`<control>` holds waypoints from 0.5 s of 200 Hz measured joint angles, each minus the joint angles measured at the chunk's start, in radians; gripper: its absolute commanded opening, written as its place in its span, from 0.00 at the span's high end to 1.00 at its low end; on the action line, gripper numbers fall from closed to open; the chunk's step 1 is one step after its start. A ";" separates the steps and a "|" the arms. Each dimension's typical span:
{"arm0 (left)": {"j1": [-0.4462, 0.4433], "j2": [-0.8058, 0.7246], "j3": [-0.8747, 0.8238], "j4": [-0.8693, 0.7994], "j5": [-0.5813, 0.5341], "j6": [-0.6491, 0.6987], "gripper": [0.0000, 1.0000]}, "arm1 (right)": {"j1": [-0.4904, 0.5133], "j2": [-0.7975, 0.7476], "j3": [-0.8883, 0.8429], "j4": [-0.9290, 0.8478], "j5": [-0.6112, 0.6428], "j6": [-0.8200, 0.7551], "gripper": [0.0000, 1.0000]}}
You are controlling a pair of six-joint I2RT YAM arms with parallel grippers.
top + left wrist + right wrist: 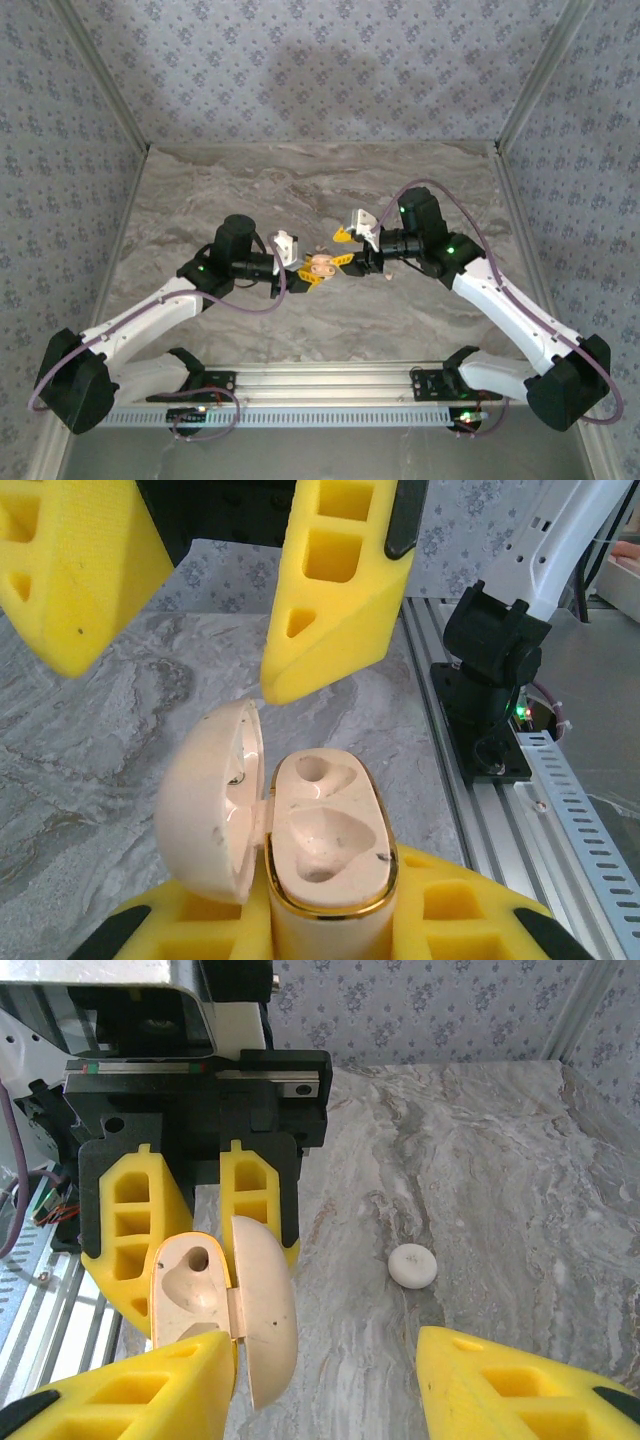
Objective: Insert the wireless bluetooth earbuds into the charging case
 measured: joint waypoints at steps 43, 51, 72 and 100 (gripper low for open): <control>0.000 0.000 0.000 0.002 0.000 -0.001 0.82 | 0.000 0.001 0.000 0.000 0.038 0.018 0.48; 0.000 0.000 -0.001 0.003 0.000 -0.002 0.82 | 0.000 0.003 0.000 0.000 0.045 0.021 0.48; 0.000 0.000 -0.010 0.018 0.000 -0.012 0.82 | 0.000 0.008 0.001 -0.001 0.059 0.025 0.48; 0.000 0.000 -0.026 0.055 0.000 -0.037 0.82 | 0.001 0.011 0.002 -0.002 0.066 0.025 0.46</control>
